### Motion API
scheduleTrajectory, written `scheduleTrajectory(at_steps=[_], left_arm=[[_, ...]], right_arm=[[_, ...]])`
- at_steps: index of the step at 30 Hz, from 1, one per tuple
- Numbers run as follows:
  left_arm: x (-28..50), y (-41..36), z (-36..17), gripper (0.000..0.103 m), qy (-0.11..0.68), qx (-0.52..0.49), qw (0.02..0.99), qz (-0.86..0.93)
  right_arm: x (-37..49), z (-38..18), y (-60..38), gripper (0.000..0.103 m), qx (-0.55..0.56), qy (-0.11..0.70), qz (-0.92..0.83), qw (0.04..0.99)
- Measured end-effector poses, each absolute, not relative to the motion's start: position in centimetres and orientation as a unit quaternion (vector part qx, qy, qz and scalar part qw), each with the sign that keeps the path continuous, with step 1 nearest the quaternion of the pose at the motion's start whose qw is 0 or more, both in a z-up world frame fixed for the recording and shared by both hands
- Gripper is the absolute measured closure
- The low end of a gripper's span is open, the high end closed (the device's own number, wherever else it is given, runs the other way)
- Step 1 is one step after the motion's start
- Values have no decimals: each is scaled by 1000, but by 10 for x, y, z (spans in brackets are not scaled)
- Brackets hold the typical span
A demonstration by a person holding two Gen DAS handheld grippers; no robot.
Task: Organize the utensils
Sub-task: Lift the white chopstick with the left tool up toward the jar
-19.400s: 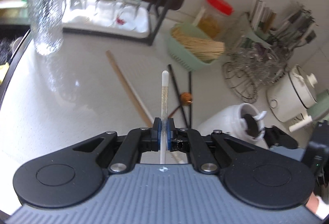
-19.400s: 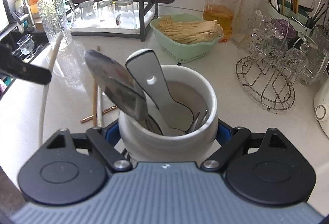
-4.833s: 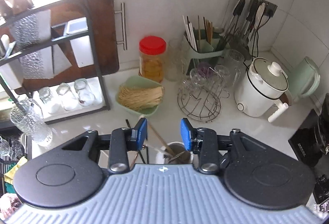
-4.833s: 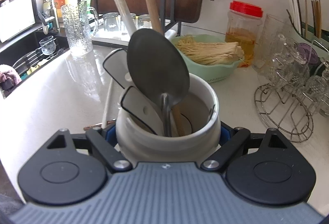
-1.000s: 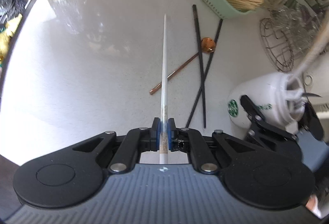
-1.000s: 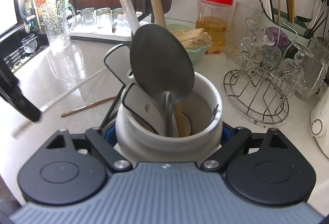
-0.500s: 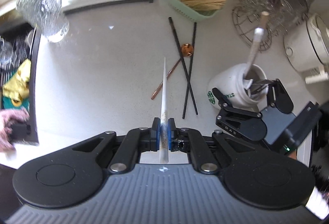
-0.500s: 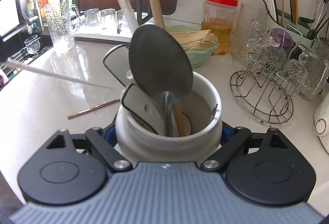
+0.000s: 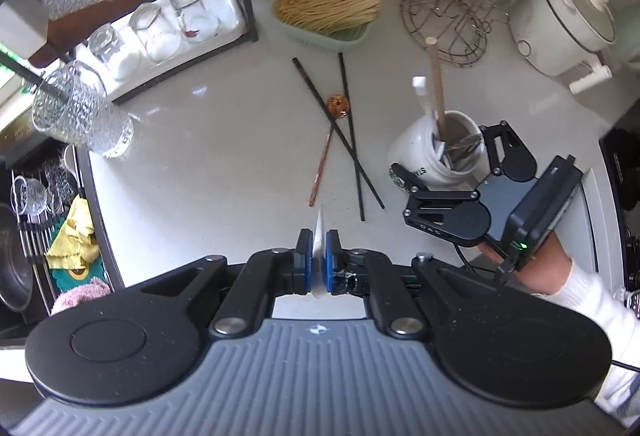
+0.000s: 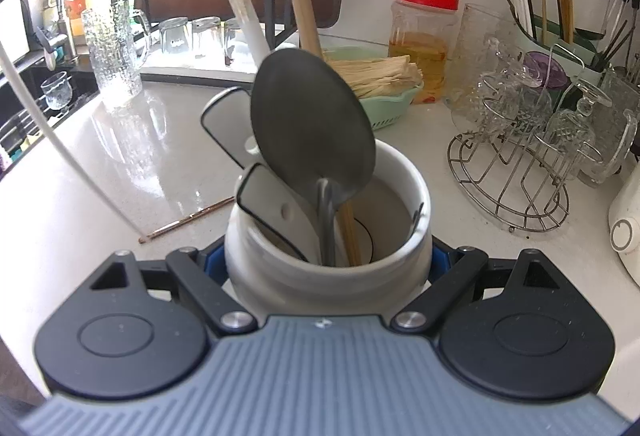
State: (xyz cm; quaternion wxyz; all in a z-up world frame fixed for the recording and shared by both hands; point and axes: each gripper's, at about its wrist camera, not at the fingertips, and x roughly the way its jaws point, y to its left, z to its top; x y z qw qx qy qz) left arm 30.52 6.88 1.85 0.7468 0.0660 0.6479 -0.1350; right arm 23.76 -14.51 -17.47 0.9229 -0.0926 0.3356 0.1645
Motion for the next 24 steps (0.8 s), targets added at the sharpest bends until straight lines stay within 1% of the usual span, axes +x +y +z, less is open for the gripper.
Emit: scheduleTrajectory(at_steps=[7,21,24], left_arm=[[302,54,43,96,651,84,738,-158],[304,19,135,96,632,102,745,-187],[303,7,152,96,619,125,751,-192]], right_arm=[[237,-174,-146,11,-94,334,168,923],[237,-174,-148,11,-99,327,185,921],[237,-175,-148,11,-100,326,188,921]])
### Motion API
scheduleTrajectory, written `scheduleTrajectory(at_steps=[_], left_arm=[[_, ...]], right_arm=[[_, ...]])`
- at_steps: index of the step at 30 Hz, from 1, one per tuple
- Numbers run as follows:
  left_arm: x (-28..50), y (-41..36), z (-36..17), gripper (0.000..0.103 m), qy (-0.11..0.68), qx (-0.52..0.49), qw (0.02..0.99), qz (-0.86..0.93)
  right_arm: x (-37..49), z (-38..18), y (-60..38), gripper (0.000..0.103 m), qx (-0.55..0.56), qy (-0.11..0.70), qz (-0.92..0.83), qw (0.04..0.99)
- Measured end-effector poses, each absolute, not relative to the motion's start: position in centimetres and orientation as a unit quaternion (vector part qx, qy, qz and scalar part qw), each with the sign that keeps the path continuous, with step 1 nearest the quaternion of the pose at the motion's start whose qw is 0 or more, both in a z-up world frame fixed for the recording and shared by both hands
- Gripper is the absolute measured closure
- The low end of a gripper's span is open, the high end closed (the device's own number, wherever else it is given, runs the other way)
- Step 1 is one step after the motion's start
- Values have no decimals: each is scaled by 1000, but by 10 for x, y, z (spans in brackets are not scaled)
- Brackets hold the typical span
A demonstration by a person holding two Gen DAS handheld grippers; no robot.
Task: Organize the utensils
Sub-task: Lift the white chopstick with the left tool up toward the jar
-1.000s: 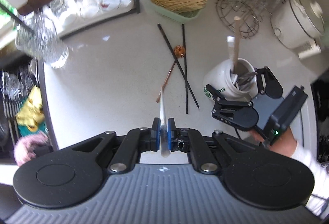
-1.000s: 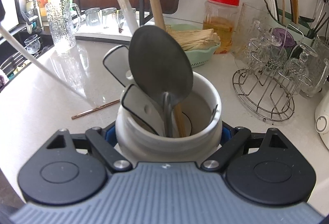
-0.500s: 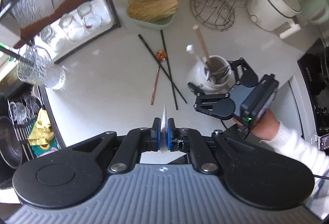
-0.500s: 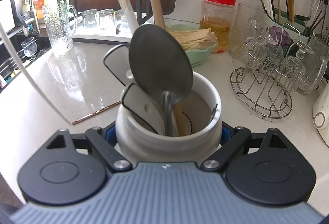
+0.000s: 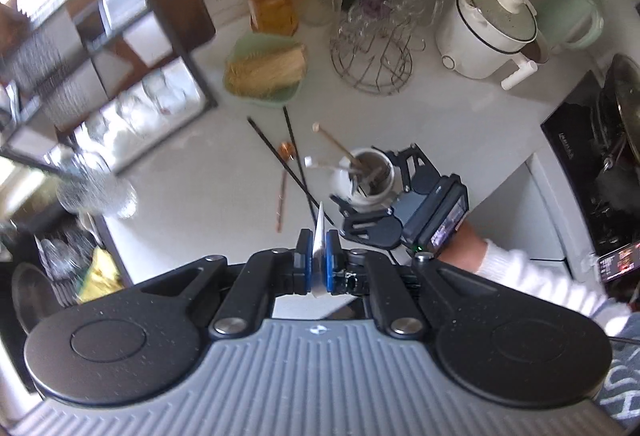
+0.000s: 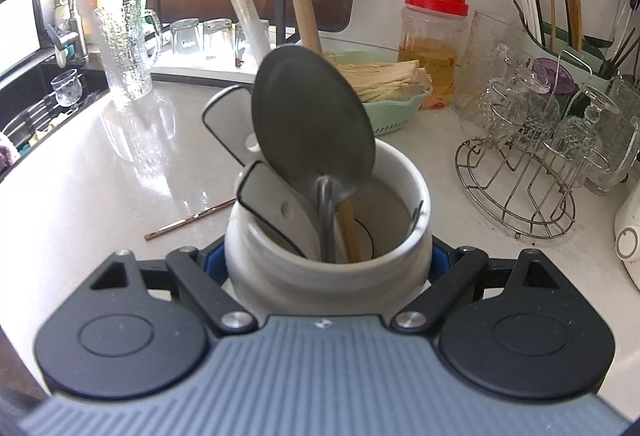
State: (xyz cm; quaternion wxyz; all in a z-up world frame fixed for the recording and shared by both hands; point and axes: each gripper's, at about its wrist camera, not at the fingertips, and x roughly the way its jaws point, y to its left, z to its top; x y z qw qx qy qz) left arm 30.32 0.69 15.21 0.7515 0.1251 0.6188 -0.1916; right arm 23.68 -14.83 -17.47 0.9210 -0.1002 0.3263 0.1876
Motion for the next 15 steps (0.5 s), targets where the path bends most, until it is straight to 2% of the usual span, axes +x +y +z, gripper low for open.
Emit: scheduleTrajectory(at_steps=[15], left_arm=[[310,-48,185,96,598,153,749,-243]], right_arm=[[235,-176,-150,11,-102,318,198,922]])
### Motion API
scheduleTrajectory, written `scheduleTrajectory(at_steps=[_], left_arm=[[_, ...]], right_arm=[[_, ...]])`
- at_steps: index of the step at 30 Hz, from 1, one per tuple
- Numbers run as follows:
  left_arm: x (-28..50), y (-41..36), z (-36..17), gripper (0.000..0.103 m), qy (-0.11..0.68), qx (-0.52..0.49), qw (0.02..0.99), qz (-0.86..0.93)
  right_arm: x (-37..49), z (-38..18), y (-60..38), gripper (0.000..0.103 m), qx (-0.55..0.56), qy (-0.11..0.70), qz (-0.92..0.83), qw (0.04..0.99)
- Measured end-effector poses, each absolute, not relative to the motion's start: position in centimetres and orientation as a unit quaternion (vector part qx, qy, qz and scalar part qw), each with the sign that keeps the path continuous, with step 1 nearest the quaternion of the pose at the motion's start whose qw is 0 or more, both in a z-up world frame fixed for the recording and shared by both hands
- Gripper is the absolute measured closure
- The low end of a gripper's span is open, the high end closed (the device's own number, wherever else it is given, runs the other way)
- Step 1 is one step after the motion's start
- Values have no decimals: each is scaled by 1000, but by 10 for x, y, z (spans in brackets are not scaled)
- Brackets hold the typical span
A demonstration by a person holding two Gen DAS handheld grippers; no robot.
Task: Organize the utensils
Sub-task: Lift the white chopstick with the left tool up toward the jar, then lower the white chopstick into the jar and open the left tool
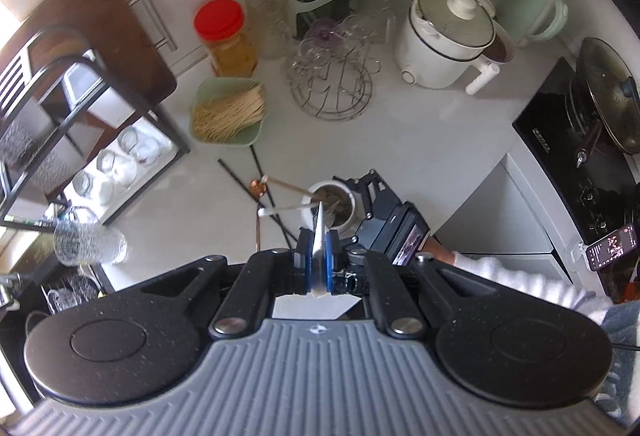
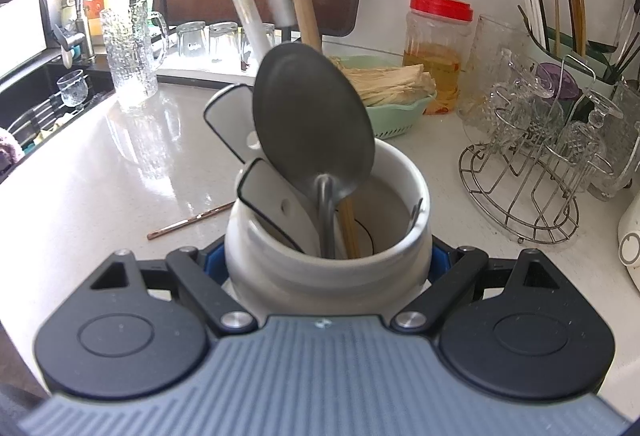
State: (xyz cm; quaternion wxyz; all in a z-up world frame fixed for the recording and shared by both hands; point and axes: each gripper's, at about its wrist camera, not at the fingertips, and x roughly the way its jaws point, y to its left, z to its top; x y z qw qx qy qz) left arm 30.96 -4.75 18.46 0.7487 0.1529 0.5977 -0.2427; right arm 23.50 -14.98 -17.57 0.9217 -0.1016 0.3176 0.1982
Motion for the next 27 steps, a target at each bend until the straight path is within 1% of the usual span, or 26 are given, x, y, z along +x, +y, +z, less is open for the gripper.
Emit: scheduleTrajectory(at_steps=[7,20,27], left_arm=[[327,-69,164,96,610,165,732,-255],[359,-123,93,96,637,216,691,-266],[371,-137,56,96,650,231,676,-259]], right_arm=[[235,-176,-151,11,-101,317,200,922],[234,-177,-151,11,-97,311,201,924],[233,-177,-151,11,-97,310,202,924]])
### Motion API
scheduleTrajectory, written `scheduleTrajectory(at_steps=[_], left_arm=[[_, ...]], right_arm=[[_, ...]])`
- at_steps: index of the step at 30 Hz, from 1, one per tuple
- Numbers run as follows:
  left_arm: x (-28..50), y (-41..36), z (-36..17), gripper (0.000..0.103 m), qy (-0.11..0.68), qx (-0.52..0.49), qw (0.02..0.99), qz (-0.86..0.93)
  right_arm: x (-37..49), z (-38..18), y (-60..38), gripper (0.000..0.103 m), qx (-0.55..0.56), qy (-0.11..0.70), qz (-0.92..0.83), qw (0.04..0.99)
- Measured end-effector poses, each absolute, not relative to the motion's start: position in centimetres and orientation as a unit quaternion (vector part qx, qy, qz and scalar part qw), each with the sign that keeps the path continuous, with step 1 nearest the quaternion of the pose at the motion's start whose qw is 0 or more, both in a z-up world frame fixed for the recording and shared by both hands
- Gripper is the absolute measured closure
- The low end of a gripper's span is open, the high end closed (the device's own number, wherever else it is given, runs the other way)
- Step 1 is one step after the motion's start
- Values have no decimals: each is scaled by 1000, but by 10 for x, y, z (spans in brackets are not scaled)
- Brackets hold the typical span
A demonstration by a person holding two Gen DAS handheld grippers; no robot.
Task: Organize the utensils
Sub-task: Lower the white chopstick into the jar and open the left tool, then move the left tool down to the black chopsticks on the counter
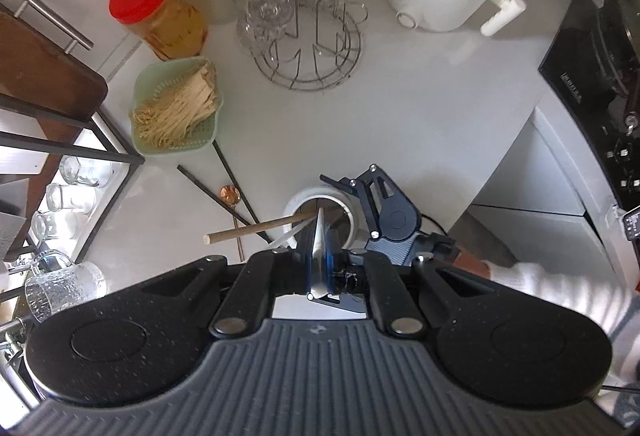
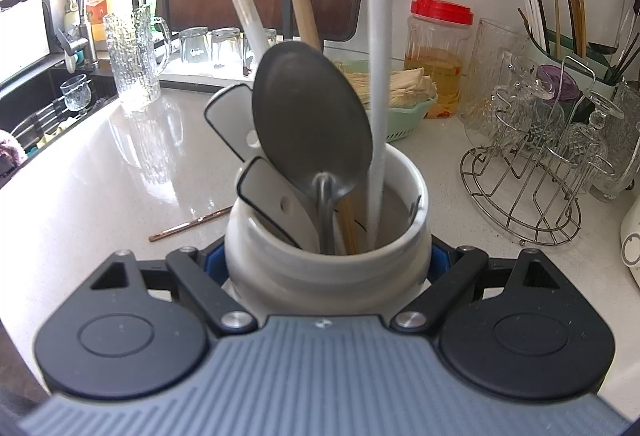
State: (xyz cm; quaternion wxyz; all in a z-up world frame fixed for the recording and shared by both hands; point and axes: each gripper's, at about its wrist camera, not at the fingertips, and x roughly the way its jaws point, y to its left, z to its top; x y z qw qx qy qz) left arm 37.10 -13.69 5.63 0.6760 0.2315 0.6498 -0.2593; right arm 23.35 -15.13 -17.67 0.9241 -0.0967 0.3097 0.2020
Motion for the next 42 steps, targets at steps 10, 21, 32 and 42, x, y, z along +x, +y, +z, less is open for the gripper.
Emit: scheduleTrajectory(at_steps=[10,21,32,42], left_arm=[[381,-138,33,97,649,227,681,-253],[378,-138,42,84,634,223,696,-252],[365,-105,87,60,582,174,755,-246],[338,-29,122,60,506,84,836,-194]], right_arm=[[233,-177,-152,11,-97,309,204,924],[234,-176,-152,11,-99,314,206,922],[236,-175,-153,11,-103,323,213,916],[235,-175,-155,11,-105,323,221,914]])
